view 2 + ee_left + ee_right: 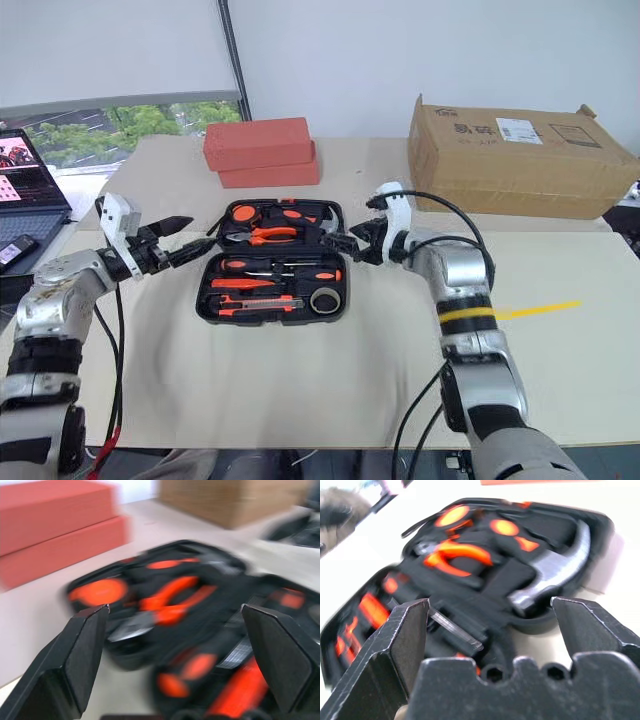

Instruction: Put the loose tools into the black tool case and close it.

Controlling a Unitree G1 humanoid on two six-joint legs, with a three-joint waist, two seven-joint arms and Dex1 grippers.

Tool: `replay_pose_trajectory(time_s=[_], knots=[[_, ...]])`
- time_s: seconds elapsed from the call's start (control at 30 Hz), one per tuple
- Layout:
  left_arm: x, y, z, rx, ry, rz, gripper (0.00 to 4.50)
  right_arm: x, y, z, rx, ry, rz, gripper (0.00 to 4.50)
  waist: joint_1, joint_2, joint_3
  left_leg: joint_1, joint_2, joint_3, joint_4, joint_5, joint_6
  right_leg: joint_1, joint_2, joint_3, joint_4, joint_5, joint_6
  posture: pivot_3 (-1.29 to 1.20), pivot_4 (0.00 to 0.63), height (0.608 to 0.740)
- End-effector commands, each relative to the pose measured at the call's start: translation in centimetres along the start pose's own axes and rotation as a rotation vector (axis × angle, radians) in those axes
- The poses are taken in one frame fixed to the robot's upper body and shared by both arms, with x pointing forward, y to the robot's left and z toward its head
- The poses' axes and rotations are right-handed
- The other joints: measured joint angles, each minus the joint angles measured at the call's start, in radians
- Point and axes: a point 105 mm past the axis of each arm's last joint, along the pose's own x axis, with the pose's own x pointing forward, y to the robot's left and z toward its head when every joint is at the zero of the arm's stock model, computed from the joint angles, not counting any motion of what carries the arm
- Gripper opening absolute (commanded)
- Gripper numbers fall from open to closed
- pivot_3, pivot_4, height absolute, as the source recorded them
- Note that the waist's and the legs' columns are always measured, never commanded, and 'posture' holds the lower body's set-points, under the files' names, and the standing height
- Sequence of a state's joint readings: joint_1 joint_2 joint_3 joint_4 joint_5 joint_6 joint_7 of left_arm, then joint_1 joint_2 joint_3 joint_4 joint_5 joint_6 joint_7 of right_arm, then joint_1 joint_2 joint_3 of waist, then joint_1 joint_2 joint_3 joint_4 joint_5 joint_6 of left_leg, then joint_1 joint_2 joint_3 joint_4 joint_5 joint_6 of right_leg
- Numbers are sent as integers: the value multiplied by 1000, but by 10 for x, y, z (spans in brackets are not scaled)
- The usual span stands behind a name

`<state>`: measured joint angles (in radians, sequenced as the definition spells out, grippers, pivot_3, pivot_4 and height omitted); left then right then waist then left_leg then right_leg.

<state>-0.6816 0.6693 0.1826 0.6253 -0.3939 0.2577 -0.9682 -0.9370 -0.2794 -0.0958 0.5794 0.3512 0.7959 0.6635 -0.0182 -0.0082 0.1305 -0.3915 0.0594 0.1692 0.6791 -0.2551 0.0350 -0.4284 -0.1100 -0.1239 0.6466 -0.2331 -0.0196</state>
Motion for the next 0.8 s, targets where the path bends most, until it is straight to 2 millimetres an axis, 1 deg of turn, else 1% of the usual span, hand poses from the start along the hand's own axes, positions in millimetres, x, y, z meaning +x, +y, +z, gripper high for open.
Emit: replay_pose_trajectory(time_s=[0.03, 0.1, 0.17, 0.23, 0.3, 0.33, 0.37, 0.4, 0.43, 0.47, 0.5, 0.53, 0.57, 0.7, 0.8], knots=[[3, 19, 4, -48, -3, 74, 4500, 15, -7, 10, 98, -54, -39, 4478, -4, 0, 0, 0, 0, 0, 0, 0, 0, 0, 0, 0, 0, 0, 0, 0, 150, 711], [6, 24, 1, -97, 12, 93, 4500, 23, -8, 10, 144, -59, -47, 4478, -10, 0, 0, -1, 0, 1, -1, 0, 0, 0, 0, 0, 1, 0, 0, 0, 150, 711], [6, 27, -3, -145, 25, 97, 4500, 29, -10, 7, 157, -58, -67, 4478, -20, 0, 0, -1, -1, 1, -1, 0, 0, 0, 0, -1, 1, 0, 0, 0, 150, 711], [6, 29, -6, -157, 35, 101, 4500, 32, -11, 7, 157, -64, -74, 4478, -27, 0, 0, -3, -1, 1, -2, 0, 0, -1, 0, -1, 1, 0, 1, 0, 150, 711], [3, 34, -6, -169, 33, 120, 4500, 34, -8, 11, 183, -90, -64, 3955, -29, 0, 0, -4, -1, 1, -2, 0, 0, -2, 0, -1, 1, 0, 1, 0, 150, 711], [3, 35, -5, -181, 26, 125, 4500, 35, -8, 13, 188, -101, -65, 3818, -30, 0, 0, -4, -1, 1, -2, 0, 0, -2, 0, -1, 1, 0, 1, 0, 150, 711], [2, 36, -4, -189, 21, 128, 4500, 36, -8, 14, 191, -107, -65, 3514, -30, 0, 0, -4, -1, 1, -2, 0, 0, -2, 0, -1, 1, 0, 1, 0, 150, 711], [2, 37, -3, -203, 12, 130, 4500, 36, -7, 15, 188, -110, -62, 3094, -32, 0, 0, -4, -1, 1, -2, 0, -1, -3, 0, -1, 1, 0, 1, 0, 150, 711], [3, 37, -2, -219, 2, 129, 4500, 36, -7, 16, 185, -111, -58, 2836, -34, 0, 0, -4, -1, 1, -1, 1, -1, -3, 0, -1, 2, 0, 1, 0, 150, 711], [3, 37, -1, -232, -4, 127, 4500, 37, -7, 16, 180, -109, -56, 2475, -35, 0, 0, -4, -1, 1, -1, 1, -1, -3, 0, 0, 2, 0, 1, 0, 150, 711], [3, 37, -1, -243, -7, 127, 4500, 37, -6, 15, 171, -102, -50, 2176, -37, 0, 0, -4, -1, 1, -1, 1, -2, -3, 0, 0, 2, 0, 1, 0, 150, 711], [4, 37, -2, -250, -2, 128, 4500, 37, -5, 14, 166, -95, -46, 1744, -39, 0, 0, -4, -1, 0, -1, 1, -2, -3, 0, 0, 2, 0, 1, 0, 150, 711], [4, 37, -4, -250, 5, 130, 4500, 38, -5, 13, 161, -92, -45, 1493, -41, 0, 0, -3, 0, 0, -1, 1, -2, -3, 0, 0, 2, 0, 1, 0, 150, 711], [5, 36, -6, -259, 12, 122, 4500, 39, -2, 12, 134, -77, -40, 98, -46, 0, 0, -4, -1, 1, -1, 1, -2, -3, 0, 0, 3, 0, 1, 0, 150, 711], [4, 37, -6, -251, 17, 131, 4500, 41, -2, 10, 102, -67, -50, 40, -49, 0, 0, -4, -1, 1, -1, 1, -2, -3, 0, 0, 3, 0, 1, 0, 150, 711]])
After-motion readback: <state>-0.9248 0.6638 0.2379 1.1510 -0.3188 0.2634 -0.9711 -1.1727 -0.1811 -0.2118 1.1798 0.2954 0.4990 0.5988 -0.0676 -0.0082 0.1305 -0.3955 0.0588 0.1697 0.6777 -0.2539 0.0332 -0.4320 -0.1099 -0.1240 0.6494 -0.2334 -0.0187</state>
